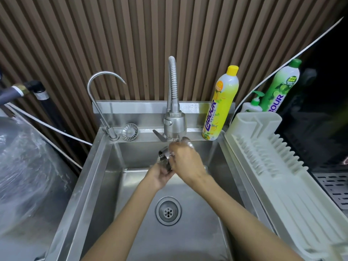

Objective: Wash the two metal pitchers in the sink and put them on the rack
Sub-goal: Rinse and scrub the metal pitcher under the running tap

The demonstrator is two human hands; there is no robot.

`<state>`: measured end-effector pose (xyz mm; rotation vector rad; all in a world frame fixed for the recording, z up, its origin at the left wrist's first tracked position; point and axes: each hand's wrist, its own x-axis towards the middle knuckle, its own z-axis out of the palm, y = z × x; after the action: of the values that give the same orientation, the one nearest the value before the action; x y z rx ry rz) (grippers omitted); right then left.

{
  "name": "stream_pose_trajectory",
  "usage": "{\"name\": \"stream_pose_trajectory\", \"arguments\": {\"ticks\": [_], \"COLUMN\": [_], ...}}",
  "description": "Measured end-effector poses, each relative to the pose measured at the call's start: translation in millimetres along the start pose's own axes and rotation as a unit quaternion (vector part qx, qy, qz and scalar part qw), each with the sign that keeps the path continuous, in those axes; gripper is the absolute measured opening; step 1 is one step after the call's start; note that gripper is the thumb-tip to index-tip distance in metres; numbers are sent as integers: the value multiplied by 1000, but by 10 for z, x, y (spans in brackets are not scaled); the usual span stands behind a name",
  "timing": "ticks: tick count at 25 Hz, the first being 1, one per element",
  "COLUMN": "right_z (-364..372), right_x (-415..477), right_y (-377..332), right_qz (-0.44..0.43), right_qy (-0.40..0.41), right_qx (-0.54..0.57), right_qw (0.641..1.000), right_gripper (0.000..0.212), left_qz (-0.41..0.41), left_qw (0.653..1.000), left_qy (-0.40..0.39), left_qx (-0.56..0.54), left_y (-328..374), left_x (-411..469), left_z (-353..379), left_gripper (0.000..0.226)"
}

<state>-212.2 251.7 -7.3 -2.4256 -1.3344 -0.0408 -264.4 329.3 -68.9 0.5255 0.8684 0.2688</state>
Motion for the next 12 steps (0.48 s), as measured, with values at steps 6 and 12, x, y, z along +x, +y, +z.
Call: {"name": "stream_pose_trajectory", "arguments": {"ticks": [6, 12], "right_z": [261, 99], "right_x": [28, 99], "right_y": [-14, 184], "right_qz": [-165, -271], "right_qy": [-29, -70], "right_qx": [-10, 31], "right_qw": [986, 960], "right_gripper": [21, 6], "left_qz": [-2, 34], "left_qw": [983, 959], "left_qy": [29, -143], "left_qx": [181, 242], "left_y": [221, 514], "left_x": [120, 113], "left_z": [-163, -263], "left_gripper": [45, 44]}}
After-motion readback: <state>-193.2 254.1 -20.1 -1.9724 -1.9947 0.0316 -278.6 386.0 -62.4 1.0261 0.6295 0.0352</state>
